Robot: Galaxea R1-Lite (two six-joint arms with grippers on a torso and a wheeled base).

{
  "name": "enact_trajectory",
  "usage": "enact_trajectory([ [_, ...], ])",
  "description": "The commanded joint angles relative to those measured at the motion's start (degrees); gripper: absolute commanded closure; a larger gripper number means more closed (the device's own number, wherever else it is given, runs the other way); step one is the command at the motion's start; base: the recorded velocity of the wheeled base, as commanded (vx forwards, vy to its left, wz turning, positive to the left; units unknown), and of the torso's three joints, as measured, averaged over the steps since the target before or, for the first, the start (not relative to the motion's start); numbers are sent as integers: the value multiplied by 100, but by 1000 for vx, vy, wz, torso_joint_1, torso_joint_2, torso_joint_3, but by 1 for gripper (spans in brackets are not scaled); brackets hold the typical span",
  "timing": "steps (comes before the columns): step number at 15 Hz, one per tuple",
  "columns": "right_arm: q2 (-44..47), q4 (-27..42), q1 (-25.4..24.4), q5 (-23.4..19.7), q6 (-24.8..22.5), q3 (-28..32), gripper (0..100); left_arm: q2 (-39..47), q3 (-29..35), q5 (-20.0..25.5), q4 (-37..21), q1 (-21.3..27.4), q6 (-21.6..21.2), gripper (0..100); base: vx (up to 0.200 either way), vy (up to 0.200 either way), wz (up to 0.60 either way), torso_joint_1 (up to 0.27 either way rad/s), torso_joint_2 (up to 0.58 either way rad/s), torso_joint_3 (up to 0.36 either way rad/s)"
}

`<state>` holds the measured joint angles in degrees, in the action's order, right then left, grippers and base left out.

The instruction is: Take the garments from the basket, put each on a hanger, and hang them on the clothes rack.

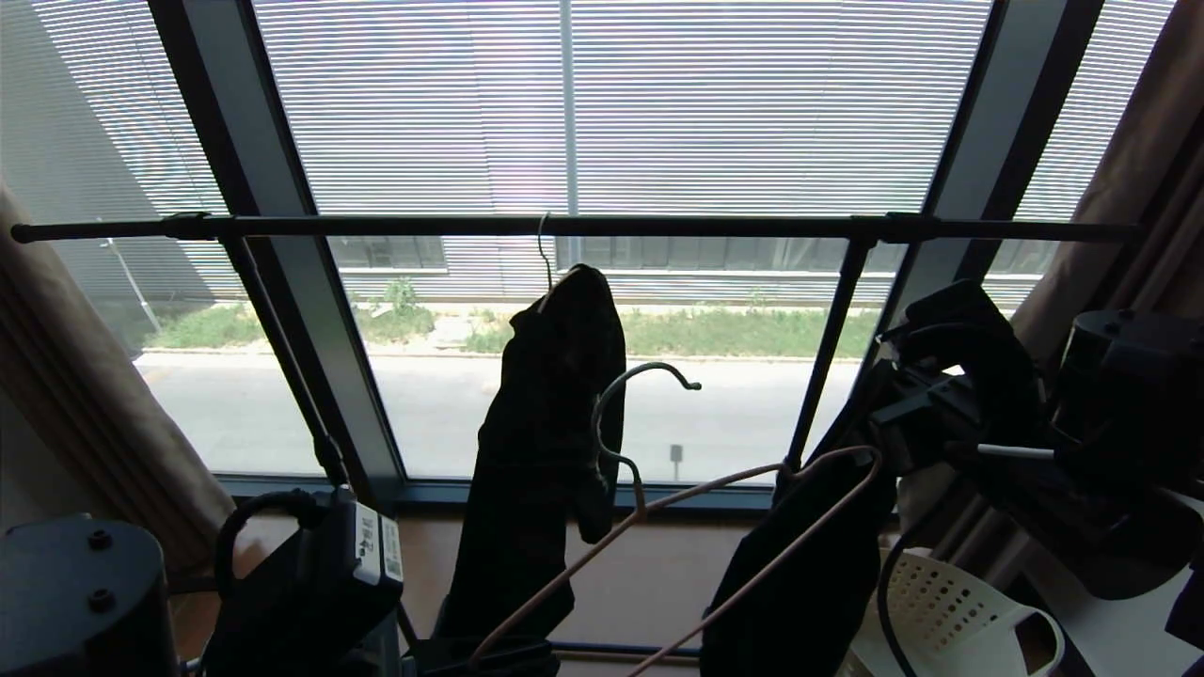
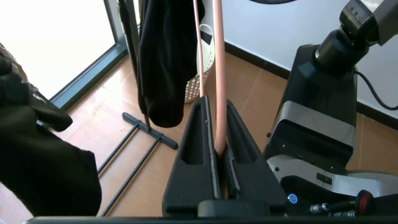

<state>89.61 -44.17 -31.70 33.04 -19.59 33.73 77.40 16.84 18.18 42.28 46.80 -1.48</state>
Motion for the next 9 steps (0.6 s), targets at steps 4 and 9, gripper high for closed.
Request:
enact_trajectory([
  [4, -111, -4, -56, 89, -1, -77, 100, 1076, 206, -25, 852, -22, 33, 100, 0, 0, 0, 0, 0, 0],
  [9, -199, -13, -346, 159, 8, -68, 100, 1269, 531, -33, 879, -83, 42, 100, 0, 0, 0, 0, 0, 0],
])
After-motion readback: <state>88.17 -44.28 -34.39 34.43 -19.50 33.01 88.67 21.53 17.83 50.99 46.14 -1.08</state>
